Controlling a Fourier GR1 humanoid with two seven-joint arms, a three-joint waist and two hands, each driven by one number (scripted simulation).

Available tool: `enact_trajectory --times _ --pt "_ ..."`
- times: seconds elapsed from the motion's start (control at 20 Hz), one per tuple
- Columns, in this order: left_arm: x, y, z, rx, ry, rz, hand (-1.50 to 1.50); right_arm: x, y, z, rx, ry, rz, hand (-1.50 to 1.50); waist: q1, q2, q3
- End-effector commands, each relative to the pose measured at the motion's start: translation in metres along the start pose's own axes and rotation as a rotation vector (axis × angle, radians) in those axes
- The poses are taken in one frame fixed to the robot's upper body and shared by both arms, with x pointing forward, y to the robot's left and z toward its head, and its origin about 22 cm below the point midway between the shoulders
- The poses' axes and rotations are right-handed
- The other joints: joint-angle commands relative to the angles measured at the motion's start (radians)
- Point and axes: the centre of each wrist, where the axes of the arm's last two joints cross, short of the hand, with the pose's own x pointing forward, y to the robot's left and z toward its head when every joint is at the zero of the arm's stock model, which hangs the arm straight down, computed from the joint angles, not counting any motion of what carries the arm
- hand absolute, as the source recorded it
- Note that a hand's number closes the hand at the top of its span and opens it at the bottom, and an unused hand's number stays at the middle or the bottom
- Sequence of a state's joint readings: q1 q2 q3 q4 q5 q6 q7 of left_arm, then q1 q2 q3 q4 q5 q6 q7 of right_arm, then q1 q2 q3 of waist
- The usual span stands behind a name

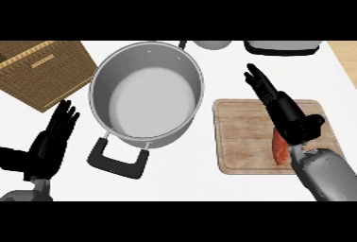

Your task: Pick the sweet potato from the cutting board and place it in the pot

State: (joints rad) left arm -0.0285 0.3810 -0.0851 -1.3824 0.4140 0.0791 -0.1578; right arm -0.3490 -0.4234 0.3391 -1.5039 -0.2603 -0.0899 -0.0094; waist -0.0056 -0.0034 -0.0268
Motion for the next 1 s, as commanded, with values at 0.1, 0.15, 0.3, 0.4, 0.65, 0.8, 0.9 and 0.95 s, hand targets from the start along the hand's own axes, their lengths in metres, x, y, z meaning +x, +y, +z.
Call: enact_trajectory --times 0.1,0.15,0.3,0.4,0.65,0.8,0.9,0.95 --pt "-0.001 0.035 0.011 0.136 0.04 -0.18 0.0 -0.035 -0.045 0.046 -0.445 0.285 0.005 1.5 -0.057 -0.009 0.027" --pt "-0.001 0.045 0.015 0.172 0.054 -0.238 0.0 -0.046 -0.06 0.06 -0.559 0.376 0.0 1.5 -0.08 -0.009 0.028" --pt "0.001 0.064 0.022 0.209 0.092 -0.305 0.0 -0.059 -0.132 0.114 -0.613 0.559 0.575 1.5 -0.119 0.01 -0.004" --pt "-0.003 0.072 0.031 0.23 0.144 -0.343 0.0 -0.048 -0.148 0.119 -0.896 0.423 0.653 -1.5 -0.128 -0.021 0.016" --pt "0.0 0.069 0.035 0.238 0.163 -0.387 0.0 -0.053 -0.083 0.152 -1.019 0.319 0.676 -1.5 -0.092 -0.022 0.021" --pt "0.016 0.054 0.027 0.178 0.143 -0.389 0.0 -0.032 -0.061 0.172 -1.03 0.36 0.665 -1.5 -0.051 -0.011 0.021" --pt "0.023 0.054 0.025 0.186 0.136 -0.394 0.0 -0.019 -0.049 0.185 -0.963 0.457 0.65 -1.5 -0.046 -0.009 0.02" --pt "0.023 0.04 0.016 0.176 0.125 -0.396 0.0 -0.006 -0.052 0.181 -0.932 0.48 0.664 -1.5 -0.045 -0.005 0.019"
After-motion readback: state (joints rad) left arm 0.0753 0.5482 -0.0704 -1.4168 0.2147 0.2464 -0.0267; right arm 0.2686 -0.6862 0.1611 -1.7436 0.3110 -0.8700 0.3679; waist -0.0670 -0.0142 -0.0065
